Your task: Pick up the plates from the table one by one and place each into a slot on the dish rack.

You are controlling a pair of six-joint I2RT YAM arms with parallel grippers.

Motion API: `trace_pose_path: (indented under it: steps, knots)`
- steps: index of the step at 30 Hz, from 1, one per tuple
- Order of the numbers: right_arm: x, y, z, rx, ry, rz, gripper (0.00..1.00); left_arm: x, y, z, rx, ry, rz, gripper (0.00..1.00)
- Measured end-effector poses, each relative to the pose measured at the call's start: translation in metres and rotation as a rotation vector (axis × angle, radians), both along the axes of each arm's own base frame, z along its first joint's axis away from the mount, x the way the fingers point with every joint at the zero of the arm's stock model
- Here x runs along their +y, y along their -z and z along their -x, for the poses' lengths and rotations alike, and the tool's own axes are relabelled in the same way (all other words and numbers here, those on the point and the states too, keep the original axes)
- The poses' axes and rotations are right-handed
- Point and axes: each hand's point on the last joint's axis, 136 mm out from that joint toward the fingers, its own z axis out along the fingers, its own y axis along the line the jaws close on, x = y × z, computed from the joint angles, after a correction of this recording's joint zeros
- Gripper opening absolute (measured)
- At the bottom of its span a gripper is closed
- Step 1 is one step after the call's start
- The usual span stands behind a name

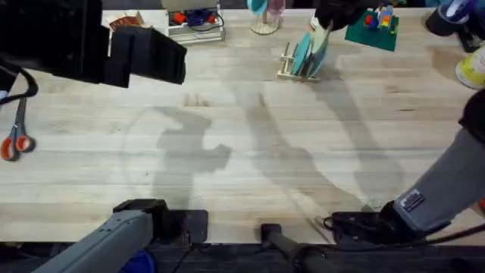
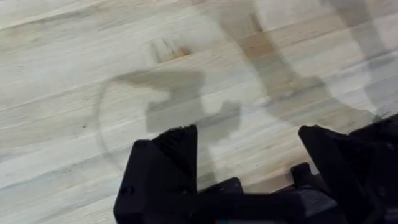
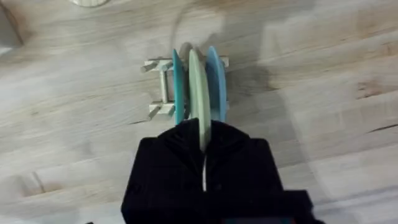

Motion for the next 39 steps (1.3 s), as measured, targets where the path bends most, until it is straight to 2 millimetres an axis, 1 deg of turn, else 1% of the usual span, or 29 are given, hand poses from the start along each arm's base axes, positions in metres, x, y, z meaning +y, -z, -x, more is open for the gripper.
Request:
trace_pose_path:
  steps: [7,14,21,34,37,39]
  knots:
    - [0.002,0.028,-0.006,0.06,-0.003,0.02,0.031,0.0,0.0,0.0,0.0,0.0,0.0,0.995]
    - [0.003,0.038,-0.011,0.069,-0.004,0.023,0.031,0.0,0.0,0.0,0.0,0.0,0.0,0.995]
    - [0.004,0.058,-0.013,0.111,-0.004,0.035,0.031,0.0,0.0,0.0,0.0,0.0,0.0,0.994]
    - [0.005,0.058,-0.014,0.11,-0.005,0.035,0.031,0.0,0.0,0.0,0.0,0.0,0.0,0.995]
    - [0.005,0.058,-0.014,0.109,-0.005,0.035,0.049,0.0,0.0,0.0,0.0,0.0,0.0,0.994]
    - [0.005,0.058,-0.014,0.109,-0.005,0.035,0.079,0.0,0.0,0.0,0.0,0.0,0.0,0.995]
